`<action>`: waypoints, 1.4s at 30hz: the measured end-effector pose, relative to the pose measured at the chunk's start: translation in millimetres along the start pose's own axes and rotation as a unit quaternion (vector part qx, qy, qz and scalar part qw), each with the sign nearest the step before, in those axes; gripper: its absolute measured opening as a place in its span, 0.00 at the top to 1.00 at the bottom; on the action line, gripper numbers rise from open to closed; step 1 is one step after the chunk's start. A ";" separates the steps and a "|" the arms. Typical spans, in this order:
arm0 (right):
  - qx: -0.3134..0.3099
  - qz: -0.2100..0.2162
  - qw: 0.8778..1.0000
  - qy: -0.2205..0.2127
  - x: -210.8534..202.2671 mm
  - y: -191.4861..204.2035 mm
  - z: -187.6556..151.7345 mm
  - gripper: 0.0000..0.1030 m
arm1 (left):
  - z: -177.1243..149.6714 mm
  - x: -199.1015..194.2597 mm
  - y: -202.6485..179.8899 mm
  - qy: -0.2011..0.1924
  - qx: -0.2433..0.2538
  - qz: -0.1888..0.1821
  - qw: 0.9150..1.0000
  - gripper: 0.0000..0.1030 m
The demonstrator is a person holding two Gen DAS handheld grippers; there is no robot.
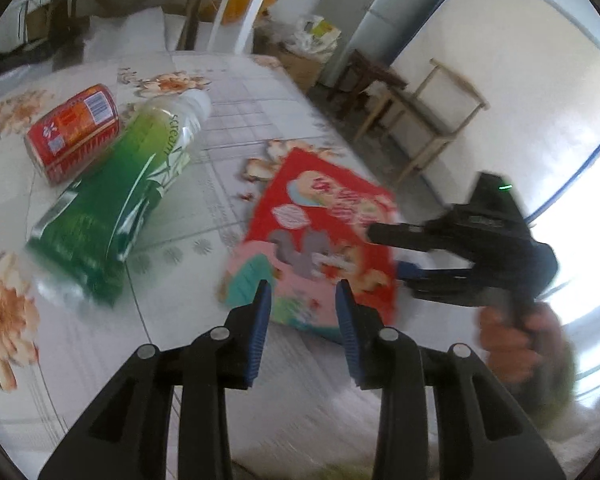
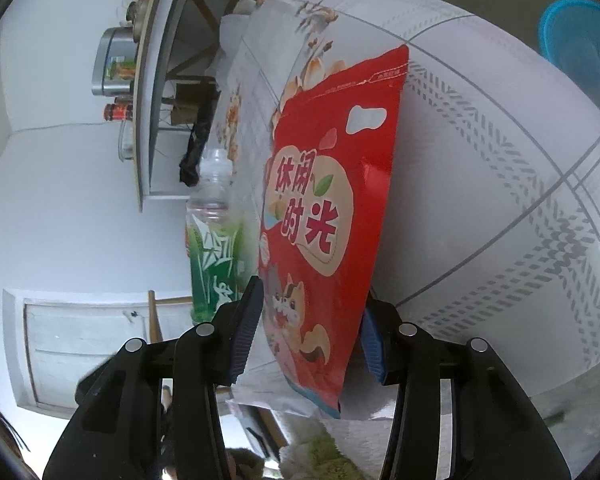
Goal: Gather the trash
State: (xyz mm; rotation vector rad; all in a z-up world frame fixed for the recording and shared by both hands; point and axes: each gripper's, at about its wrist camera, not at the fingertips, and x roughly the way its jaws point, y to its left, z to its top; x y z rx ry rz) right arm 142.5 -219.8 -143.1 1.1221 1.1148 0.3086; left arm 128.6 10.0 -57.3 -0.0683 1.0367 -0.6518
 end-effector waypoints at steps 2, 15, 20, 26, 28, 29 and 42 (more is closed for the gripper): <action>-0.009 -0.006 1.000 -0.001 -0.7 1.3 -0.4 0.57 | 1.0 16.2 -2.6 0.010 0.015 0.020 1.000 0.72; -0.028 -0.027 0.999 -0.021 -0.1 -2.6 -2.8 0.84 | -7.6 45.0 -3.2 0.031 0.037 0.044 0.998 0.76; -0.059 -0.057 0.996 -0.039 -3.0 6.3 -5.7 0.92 | -7.8 45.7 -1.1 0.026 0.038 0.036 0.998 0.75; -0.093 -0.082 0.991 -0.051 -7.6 16.7 -6.3 0.93 | -7.1 25.0 3.5 -0.001 0.032 0.015 0.999 0.75; -0.096 -0.082 0.991 -0.050 -9.5 16.6 -5.0 0.93 | -8.4 15.3 6.1 -0.012 0.034 0.011 0.999 0.75; -0.095 -0.080 0.991 -0.050 -11.7 16.1 -4.2 0.93 | -8.9 11.9 7.1 -0.014 0.033 0.009 0.999 0.75; -0.105 -0.093 0.989 -0.045 -33.6 11.0 -5.6 0.94 | -20.5 -51.2 32.8 -0.072 0.019 0.017 0.997 0.63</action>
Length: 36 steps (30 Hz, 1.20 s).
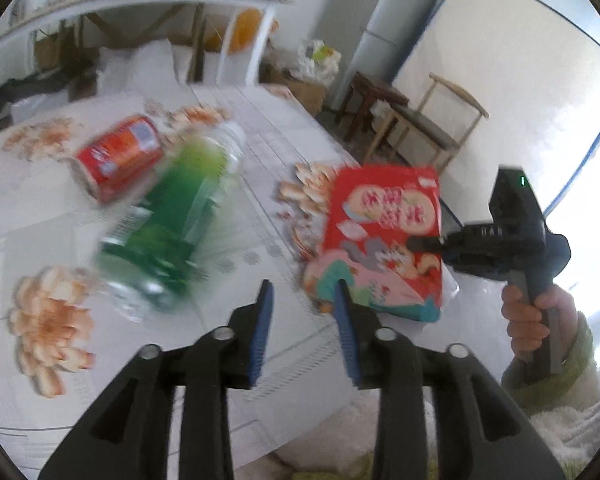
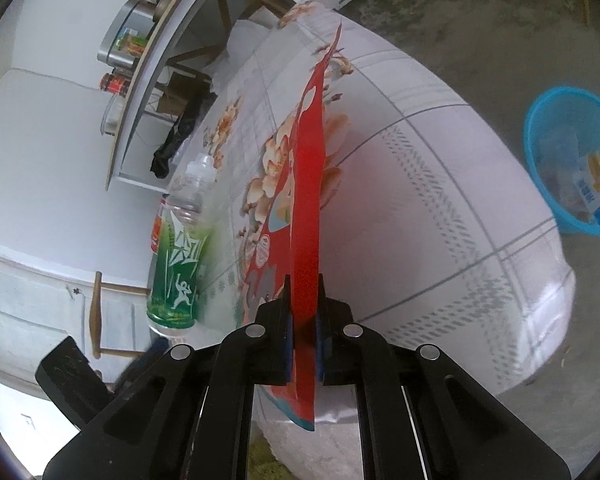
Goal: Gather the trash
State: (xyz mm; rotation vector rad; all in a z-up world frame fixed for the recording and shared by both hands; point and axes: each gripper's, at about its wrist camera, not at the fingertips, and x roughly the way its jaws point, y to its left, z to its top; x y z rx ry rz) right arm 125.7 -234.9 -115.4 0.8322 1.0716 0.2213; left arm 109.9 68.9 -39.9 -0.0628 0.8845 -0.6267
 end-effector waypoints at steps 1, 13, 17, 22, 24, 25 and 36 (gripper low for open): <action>-0.001 0.000 1.000 0.000 -0.6 0.3 -0.4 0.93 | 1.8 -8.2 5.7 -0.014 -0.003 0.011 1.000 0.57; 0.003 0.009 1.000 -0.002 -0.6 2.9 -0.9 0.93 | 32.3 11.4 84.5 -0.023 -0.086 0.092 0.992 0.34; 0.004 0.005 1.000 -0.003 -0.7 1.6 0.0 0.93 | 22.3 9.8 78.1 -0.023 -0.084 0.049 0.995 0.34; 0.007 -0.001 1.000 -0.001 1.0 1.0 2.7 0.93 | 10.0 3.5 57.4 -0.022 -0.059 -0.018 0.998 0.34; 0.008 -0.003 1.000 -0.001 2.1 0.9 3.8 0.93 | 6.5 0.5 53.5 -0.021 -0.058 -0.051 0.997 0.34; 0.009 -0.003 1.000 -0.001 2.4 1.2 4.1 0.93 | 5.1 -0.7 53.2 -0.022 -0.061 -0.064 0.996 0.34; 0.009 -0.004 1.000 -0.001 5.2 3.4 3.5 0.93 | 12.5 14.0 99.6 -0.015 -0.116 0.079 0.990 0.37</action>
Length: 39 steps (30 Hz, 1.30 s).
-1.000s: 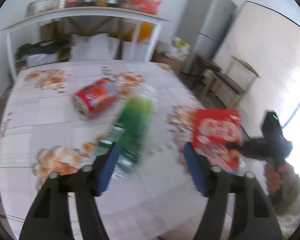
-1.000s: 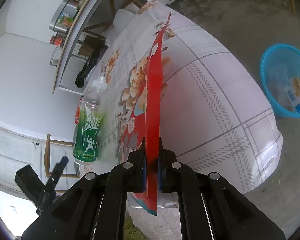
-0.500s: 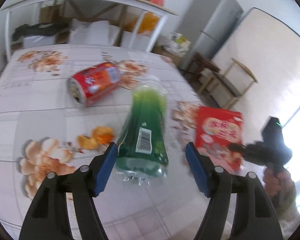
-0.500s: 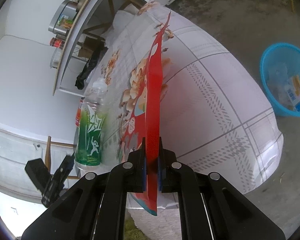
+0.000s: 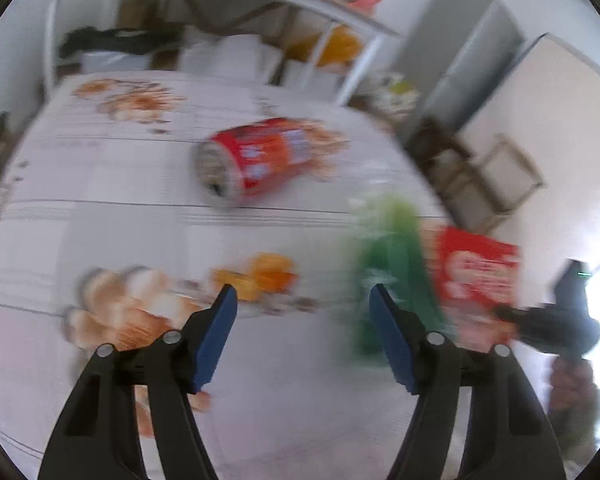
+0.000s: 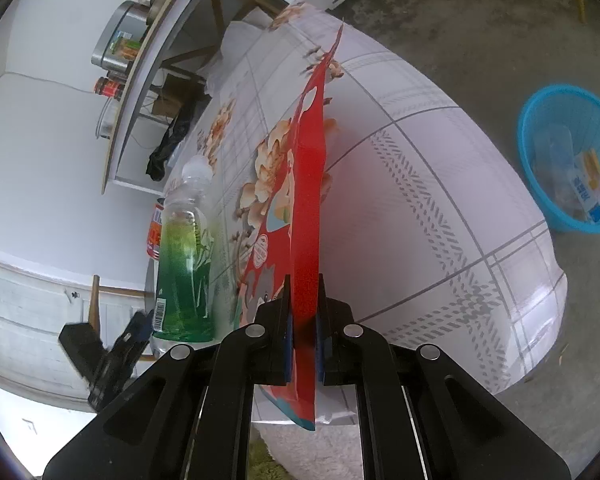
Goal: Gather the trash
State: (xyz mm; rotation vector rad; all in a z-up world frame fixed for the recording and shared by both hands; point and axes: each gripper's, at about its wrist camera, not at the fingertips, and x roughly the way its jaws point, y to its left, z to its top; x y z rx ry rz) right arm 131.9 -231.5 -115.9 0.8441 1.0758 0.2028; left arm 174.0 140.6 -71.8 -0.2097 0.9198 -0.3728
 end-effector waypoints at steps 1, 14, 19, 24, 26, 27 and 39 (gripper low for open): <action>0.001 0.000 1.000 0.000 -0.1 -0.8 0.1 0.93 | 1.8 4.3 1.6 0.003 0.004 0.018 1.000 0.38; 0.002 0.001 1.000 0.000 -1.7 -1.8 0.1 0.93 | 0.9 48.3 -10.6 0.037 0.062 0.116 0.991 0.52; 0.002 0.002 1.000 -0.001 -2.2 -1.1 0.5 0.93 | 3.1 48.7 -8.9 0.035 0.058 0.108 0.992 0.64; 0.000 0.004 1.000 -0.004 -5.3 0.3 0.4 0.93 | 6.1 46.9 -14.2 0.027 0.065 0.107 0.992 0.81; -0.004 0.004 1.000 -0.006 -7.3 2.2 0.3 0.93 | 7.1 45.1 -15.4 0.026 0.066 0.107 0.992 0.85; -0.008 0.005 1.000 -0.009 -8.7 4.0 0.1 0.93 | 7.6 44.5 -14.9 0.026 0.063 0.105 0.992 0.86; -0.028 0.023 0.999 -0.022 -18.2 13.6 0.6 0.93 | 10.7 21.0 -11.4 0.007 0.039 0.086 0.995 0.92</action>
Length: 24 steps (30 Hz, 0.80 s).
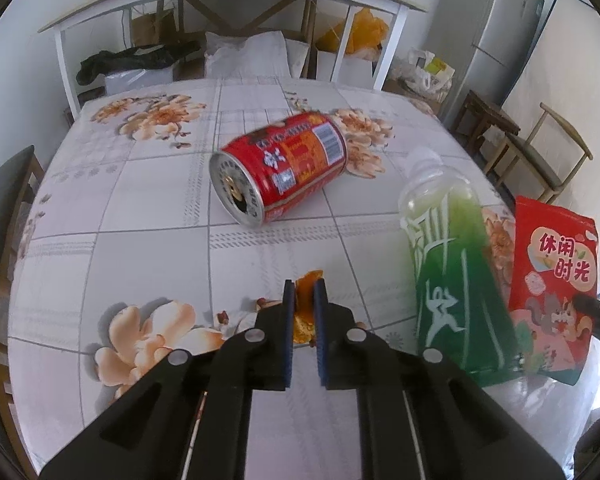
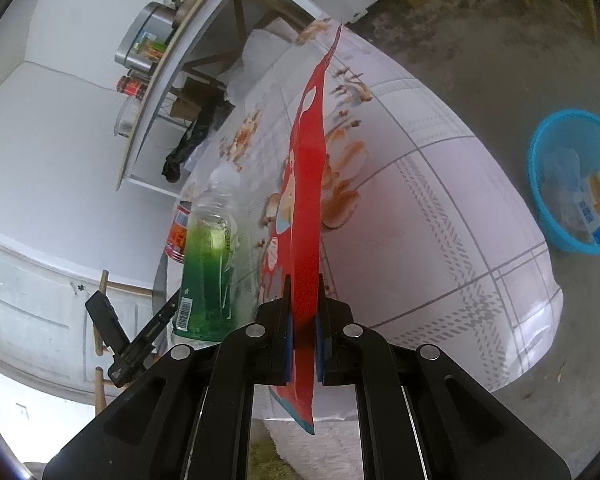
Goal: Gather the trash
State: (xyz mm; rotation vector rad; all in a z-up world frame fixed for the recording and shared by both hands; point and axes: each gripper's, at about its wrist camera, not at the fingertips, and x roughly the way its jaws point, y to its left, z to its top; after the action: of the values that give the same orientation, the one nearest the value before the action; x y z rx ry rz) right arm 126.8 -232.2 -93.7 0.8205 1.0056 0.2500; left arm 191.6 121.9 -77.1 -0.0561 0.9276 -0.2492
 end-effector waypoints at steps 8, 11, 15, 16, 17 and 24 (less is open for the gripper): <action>0.000 0.013 1.000 -0.005 -2.8 3.0 0.2 0.94 | 6.5 -25.3 2.2 -0.027 -0.007 -0.007 1.000 0.92; 0.001 0.020 1.000 -0.004 -4.8 1.5 -0.2 0.94 | 9.1 -32.4 0.6 -0.034 -0.009 -0.011 0.999 0.92; -0.002 0.026 1.000 -0.008 -9.1 1.7 -1.7 0.94 | 12.0 -40.7 -2.0 -0.043 -0.009 -0.018 0.999 0.92; -0.003 0.027 1.000 -0.008 -10.3 1.7 -2.1 0.94 | 12.2 -42.2 -2.8 -0.045 -0.009 -0.019 0.999 0.92; -0.003 0.028 1.000 -0.009 -11.1 1.6 -2.3 0.94 | 12.8 -44.5 -4.1 -0.047 -0.008 -0.021 0.999 0.92; -0.002 0.034 0.999 -0.015 -16.0 -0.2 -4.1 0.94 | 17.2 -52.8 -11.3 -0.059 0.001 -0.030 0.998 0.92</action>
State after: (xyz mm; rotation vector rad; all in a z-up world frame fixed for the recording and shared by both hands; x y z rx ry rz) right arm 114.8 -239.0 -84.6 0.8541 0.9490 0.2976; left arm 172.9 122.4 -23.6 -0.0966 0.8090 -0.2997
